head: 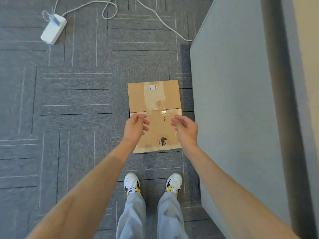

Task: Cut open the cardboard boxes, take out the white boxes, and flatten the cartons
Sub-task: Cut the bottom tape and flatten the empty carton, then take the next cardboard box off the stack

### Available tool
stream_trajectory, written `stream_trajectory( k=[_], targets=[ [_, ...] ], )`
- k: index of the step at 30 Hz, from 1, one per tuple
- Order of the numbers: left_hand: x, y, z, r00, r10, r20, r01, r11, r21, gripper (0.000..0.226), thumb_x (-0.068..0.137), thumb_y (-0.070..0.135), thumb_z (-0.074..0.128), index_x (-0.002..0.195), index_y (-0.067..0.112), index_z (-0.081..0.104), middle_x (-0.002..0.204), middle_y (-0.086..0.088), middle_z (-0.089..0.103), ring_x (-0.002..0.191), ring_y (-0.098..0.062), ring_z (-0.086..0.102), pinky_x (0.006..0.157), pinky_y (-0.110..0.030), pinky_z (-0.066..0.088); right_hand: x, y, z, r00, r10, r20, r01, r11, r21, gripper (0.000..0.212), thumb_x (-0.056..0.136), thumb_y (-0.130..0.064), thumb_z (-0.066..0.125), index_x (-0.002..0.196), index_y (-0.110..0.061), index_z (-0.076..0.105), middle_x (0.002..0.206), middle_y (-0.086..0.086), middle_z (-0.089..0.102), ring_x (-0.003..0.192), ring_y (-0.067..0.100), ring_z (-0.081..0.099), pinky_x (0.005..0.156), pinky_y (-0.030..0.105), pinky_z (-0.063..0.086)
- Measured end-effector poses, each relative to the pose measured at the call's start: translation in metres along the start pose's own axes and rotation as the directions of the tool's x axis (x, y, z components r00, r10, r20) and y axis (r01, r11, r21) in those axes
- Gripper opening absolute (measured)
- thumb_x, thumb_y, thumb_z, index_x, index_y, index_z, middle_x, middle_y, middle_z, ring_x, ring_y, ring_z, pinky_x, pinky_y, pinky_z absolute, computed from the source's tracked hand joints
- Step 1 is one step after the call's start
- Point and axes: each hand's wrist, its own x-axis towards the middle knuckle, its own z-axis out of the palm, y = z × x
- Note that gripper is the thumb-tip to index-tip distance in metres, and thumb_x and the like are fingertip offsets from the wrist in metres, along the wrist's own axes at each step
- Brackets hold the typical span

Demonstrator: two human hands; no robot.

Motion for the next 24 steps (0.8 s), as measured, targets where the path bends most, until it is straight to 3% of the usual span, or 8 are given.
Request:
stream_trajectory(
  k=[5,11,16,20,24],
  targets=[
    [-0.093,0.051,-0.001,0.996,-0.010,0.088,0.017,0.997,-0.080,0.018,0.102,0.019,0.043,0.109,0.014,0.058,0.091,-0.003,0.066,0.058,-0.010,0.057,0.052,-0.025,0.041,-0.100,-0.051,-0.027,0.997,-0.023,-0.075,0.038,0.978,0.207,0.020,0.096,-0.009,0.055,0.098,-0.022,0.070,0.095,-0.003,0.074,0.087,0.009,0.071,0.083,0.033,0.057],
    [-0.213,0.112,0.011,0.979,0.150,0.139,-0.132,0.983,-0.127,0.025,0.102,0.019,0.036,0.105,0.012,0.060,0.087,-0.001,0.067,0.056,-0.008,0.056,0.049,-0.021,0.041,-0.214,-0.100,-0.080,0.971,-0.083,-0.225,0.155,0.933,0.324,0.020,0.098,-0.010,0.052,0.104,-0.018,0.070,0.092,-0.006,0.075,0.085,0.010,0.071,0.071,0.026,0.054],
    [-0.314,0.142,0.033,0.936,0.273,0.223,-0.254,0.961,-0.109,0.023,0.099,0.019,0.037,0.094,0.014,0.059,0.074,0.002,0.060,0.051,-0.009,0.045,0.047,-0.021,0.034,-0.318,-0.117,-0.153,0.901,-0.074,-0.428,0.273,0.862,0.427,0.018,0.098,-0.012,0.052,0.105,-0.019,0.068,0.086,-0.002,0.073,0.070,0.017,0.069,0.057,0.015,0.047],
    [-0.394,0.140,0.074,0.876,0.323,0.358,-0.332,0.942,-0.036,0.027,0.098,0.024,0.035,0.077,0.015,0.051,0.057,0.001,0.048,0.043,-0.010,0.033,0.042,-0.025,0.026,-0.387,-0.103,-0.221,0.845,-0.060,-0.532,0.356,0.805,0.474,0.018,0.101,-0.019,0.049,0.108,-0.020,0.065,0.069,-0.002,0.064,0.045,0.014,0.049,0.045,0.020,0.040],
    [-0.473,0.115,0.132,0.790,0.381,0.480,-0.438,0.899,0.008,0.048,0.102,0.038,0.037,0.057,0.020,0.036,0.050,0.000,0.033,0.041,-0.011,0.027,0.039,-0.022,0.024,-0.444,-0.066,-0.292,0.783,-0.029,-0.621,0.423,0.758,0.498,0.022,0.103,-0.020,0.044,0.108,-0.017,0.065,0.052,-0.003,0.049,0.041,0.012,0.037,0.041,0.021,0.034]
  ],
)
